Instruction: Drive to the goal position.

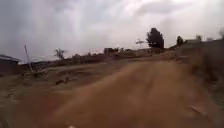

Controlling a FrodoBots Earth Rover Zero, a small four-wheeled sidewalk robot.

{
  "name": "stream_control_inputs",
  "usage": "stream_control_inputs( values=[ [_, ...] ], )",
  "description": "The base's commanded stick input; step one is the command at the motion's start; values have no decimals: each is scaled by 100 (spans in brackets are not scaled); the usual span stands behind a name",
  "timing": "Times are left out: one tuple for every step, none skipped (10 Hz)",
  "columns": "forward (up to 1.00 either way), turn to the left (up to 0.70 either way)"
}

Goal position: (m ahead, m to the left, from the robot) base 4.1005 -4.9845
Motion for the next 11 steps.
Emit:
stream_control_inputs(
  values=[
    [50, -19],
    [50, -28],
    [50, -38],
    [50, -47],
    [50, -50],
    [50, -50],
    [50, -50],
    [50, -45],
    [50, -20],
    [50, 0],
    [50, 0]
  ],
)
